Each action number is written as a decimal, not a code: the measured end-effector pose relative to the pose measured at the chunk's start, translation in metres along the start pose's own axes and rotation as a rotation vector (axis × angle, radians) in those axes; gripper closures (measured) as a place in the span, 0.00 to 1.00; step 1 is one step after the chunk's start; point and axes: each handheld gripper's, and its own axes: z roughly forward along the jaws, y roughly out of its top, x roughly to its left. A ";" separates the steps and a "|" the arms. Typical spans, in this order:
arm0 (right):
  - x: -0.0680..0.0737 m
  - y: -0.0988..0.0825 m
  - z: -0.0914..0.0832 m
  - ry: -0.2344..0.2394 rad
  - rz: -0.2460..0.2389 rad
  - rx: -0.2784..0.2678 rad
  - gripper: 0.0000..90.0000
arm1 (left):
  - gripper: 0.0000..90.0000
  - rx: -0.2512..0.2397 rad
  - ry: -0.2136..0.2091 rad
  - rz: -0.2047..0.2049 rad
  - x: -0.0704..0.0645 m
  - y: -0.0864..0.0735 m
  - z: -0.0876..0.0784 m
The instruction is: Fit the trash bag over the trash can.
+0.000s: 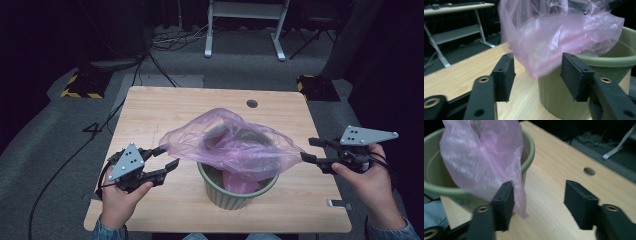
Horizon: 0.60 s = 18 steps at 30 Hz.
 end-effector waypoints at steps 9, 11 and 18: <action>0.014 0.032 0.000 -0.002 -0.082 -0.065 0.37 | 0.40 -0.005 0.025 0.049 -0.002 0.026 0.000; 0.017 0.037 -0.001 0.000 -0.093 -0.074 0.36 | 0.40 -0.008 0.036 0.055 -0.002 0.033 0.001; 0.031 0.052 0.019 0.026 -0.146 -0.098 0.37 | 0.48 -0.026 0.055 0.053 0.004 0.043 0.012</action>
